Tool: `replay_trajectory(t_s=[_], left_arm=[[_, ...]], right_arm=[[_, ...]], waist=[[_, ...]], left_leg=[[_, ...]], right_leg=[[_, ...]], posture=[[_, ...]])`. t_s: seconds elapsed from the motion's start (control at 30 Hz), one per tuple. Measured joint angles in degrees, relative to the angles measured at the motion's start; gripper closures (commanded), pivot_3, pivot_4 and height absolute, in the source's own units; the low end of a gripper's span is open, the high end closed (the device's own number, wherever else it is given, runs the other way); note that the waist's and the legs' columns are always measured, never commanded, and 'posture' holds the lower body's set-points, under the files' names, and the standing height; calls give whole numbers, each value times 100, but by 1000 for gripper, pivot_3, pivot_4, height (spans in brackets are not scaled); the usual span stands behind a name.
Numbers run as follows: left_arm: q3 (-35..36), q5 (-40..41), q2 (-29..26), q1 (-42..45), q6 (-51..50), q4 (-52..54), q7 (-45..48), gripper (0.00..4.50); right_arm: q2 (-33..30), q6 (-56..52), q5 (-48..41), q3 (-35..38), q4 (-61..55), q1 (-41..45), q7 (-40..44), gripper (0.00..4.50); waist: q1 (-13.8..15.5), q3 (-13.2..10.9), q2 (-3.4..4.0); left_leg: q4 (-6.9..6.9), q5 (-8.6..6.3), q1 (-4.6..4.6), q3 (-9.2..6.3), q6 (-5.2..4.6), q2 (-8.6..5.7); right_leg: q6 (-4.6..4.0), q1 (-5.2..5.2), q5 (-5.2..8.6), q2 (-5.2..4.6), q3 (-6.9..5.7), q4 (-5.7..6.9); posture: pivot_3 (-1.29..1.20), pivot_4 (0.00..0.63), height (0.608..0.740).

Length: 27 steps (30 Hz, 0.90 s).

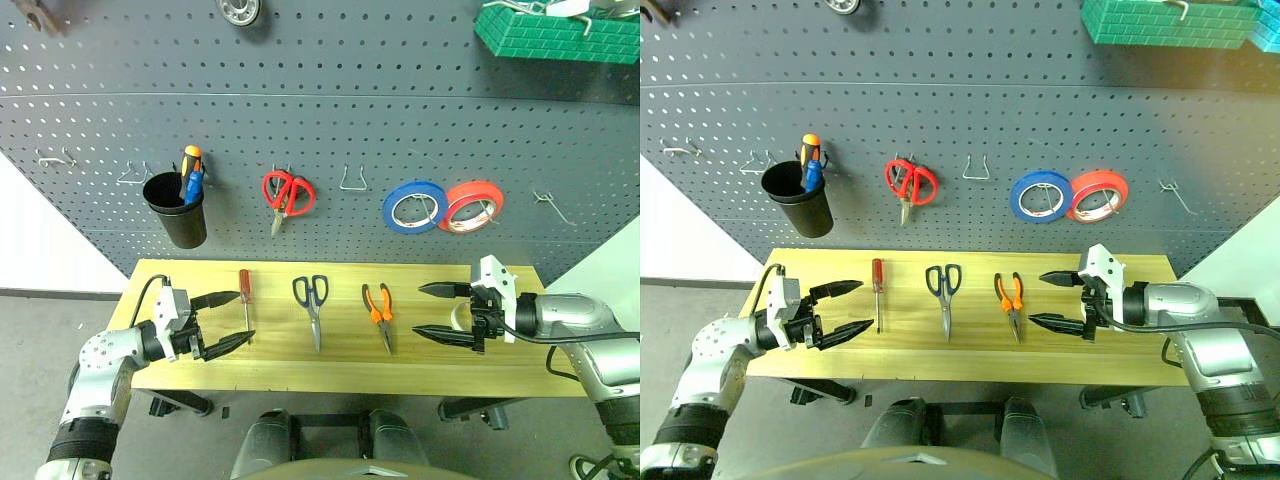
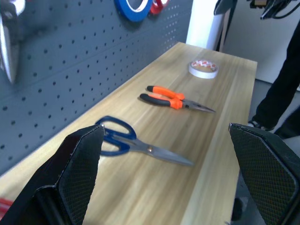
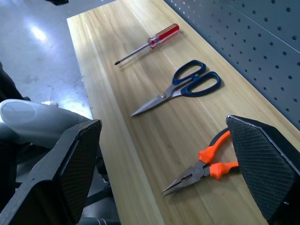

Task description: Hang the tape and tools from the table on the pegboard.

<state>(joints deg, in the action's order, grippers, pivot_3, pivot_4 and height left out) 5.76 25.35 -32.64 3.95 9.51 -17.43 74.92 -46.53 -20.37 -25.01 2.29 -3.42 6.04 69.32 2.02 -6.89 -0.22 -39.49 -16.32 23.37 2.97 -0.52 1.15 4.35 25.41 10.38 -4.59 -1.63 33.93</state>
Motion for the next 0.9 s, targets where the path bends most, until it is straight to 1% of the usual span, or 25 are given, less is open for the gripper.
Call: replay_trajectory(t_s=[0.27,0.53,0.7,0.9], left_arm=[[-43,-89,18,-94,8,17,16,39],[-51,-94,67,-318,2,222,58,39],[-79,-116,177,-280,141,-52,187,39],[-103,-146,240,-165,411,-267,274,39]], right_arm=[[-26,86,-3,289,81,-270,-63,0],[-43,85,12,323,79,-559,-111,0],[-142,-37,129,362,81,-711,-325,0],[-187,-263,514,224,192,-567,-727,0]], waist=[[-77,1,-1],[-200,2,1],[-246,2,-1],[-286,-16,-3]], left_leg=[[0,0,-1,1,0,0],[0,0,-4,-1,0,1],[-1,0,-5,-1,0,0],[-1,0,-8,-11,-1,1]], right_leg=[[3,-1,2,1,-1,1],[5,-1,3,1,3,6],[15,-3,9,1,2,6],[15,-2,10,0,8,7]], posture=[[-37,71,740],[-56,64,740],[-52,100,740],[-28,123,740]])
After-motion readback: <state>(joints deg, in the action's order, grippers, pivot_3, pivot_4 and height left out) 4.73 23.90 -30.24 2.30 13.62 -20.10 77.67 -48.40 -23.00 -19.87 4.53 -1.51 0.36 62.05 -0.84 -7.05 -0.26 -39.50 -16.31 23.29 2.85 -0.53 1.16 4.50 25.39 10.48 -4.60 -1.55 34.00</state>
